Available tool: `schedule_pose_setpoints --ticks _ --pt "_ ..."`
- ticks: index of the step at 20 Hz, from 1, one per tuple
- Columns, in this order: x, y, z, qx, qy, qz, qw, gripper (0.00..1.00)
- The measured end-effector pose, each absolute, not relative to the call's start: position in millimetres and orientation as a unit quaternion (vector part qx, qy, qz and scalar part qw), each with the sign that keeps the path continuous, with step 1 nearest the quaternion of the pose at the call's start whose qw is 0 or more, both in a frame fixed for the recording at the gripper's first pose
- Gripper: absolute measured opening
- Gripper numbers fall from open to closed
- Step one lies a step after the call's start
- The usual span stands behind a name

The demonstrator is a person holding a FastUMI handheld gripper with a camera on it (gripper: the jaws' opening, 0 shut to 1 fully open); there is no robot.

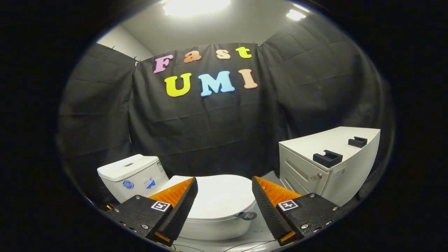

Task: Open the toilet lid.

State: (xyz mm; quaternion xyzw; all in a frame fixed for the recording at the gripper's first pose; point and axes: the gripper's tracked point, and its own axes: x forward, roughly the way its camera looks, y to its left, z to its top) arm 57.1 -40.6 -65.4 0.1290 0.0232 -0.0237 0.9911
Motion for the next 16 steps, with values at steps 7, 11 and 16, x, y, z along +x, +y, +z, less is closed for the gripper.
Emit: schedule_pose_setpoints --ticks 7,11,16 --pt "77.9 -41.5 -109.5 0.174 0.069 -0.014 0.982 0.97" --pt "88.8 -48.0 -135.8 0.207 0.097 -0.023 0.973 0.97" --pt "99.5 -60.3 -174.0 0.266 0.123 -0.051 0.955 0.97"
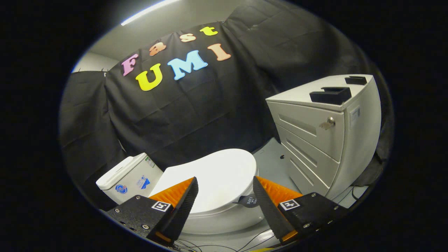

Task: Open the toilet lid.

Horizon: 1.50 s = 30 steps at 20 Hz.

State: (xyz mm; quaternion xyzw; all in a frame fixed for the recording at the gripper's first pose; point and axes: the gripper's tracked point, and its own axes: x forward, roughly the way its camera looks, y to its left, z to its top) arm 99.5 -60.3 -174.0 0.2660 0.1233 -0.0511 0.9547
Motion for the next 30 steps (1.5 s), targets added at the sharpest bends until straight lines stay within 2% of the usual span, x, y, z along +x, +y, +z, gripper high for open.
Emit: schedule_pose_setpoints --ticks 17,20,23,26,30 --pt "112.2 -74.8 -272.0 0.362 0.219 -0.144 0.894 0.95" --pt "117.8 -69.1 -283.4 0.376 0.233 -0.141 0.886 0.93" --pt "125.1 -62.2 -288.9 0.392 0.238 -0.129 0.880 0.87" --pt "129.1 -62.1 -294.0 0.397 0.239 -0.127 0.877 0.71" --pt "135.6 -62.5 -297.8 0.422 0.233 -0.124 0.867 0.58"
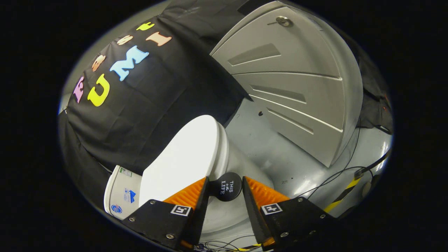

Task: Open the toilet lid.

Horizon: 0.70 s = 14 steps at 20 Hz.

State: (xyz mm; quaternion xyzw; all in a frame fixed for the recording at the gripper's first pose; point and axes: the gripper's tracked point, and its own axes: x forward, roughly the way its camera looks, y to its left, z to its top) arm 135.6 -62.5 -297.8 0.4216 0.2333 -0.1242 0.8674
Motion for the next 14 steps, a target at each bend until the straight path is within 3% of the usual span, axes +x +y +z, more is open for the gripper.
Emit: schedule_pose_setpoints --ticks 2,7,14 --pt "136.6 -63.8 -299.0 0.425 0.231 -0.122 0.867 0.48" --pt "138.0 -68.6 -299.5 0.471 0.217 -0.123 0.846 0.41" --pt "140.3 -73.2 -293.6 0.510 0.190 -0.108 0.832 0.16"
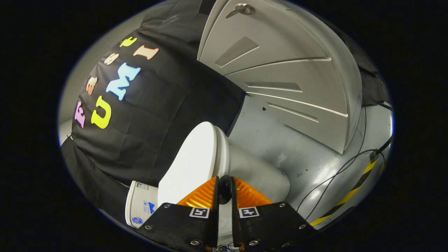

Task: Open the toilet lid.

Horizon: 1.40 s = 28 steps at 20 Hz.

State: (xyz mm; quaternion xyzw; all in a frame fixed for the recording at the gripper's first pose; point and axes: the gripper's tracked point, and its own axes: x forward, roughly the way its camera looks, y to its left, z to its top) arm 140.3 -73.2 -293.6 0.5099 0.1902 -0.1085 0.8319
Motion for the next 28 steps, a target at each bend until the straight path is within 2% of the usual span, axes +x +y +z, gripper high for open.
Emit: schedule_pose_setpoints --ticks 3,4,6,17,28 --pt "141.3 -75.5 -290.9 0.523 0.180 -0.110 0.826 0.09" --pt "140.8 -75.2 -290.5 0.528 0.180 -0.112 0.822 0.03" --pt "141.5 -75.6 -289.7 0.525 0.177 -0.118 0.824 0.00" --pt "141.9 -78.0 -266.2 0.537 0.180 -0.125 0.815 0.00" --pt "145.6 -75.8 -212.7 0.515 0.153 -0.131 0.833 0.00"
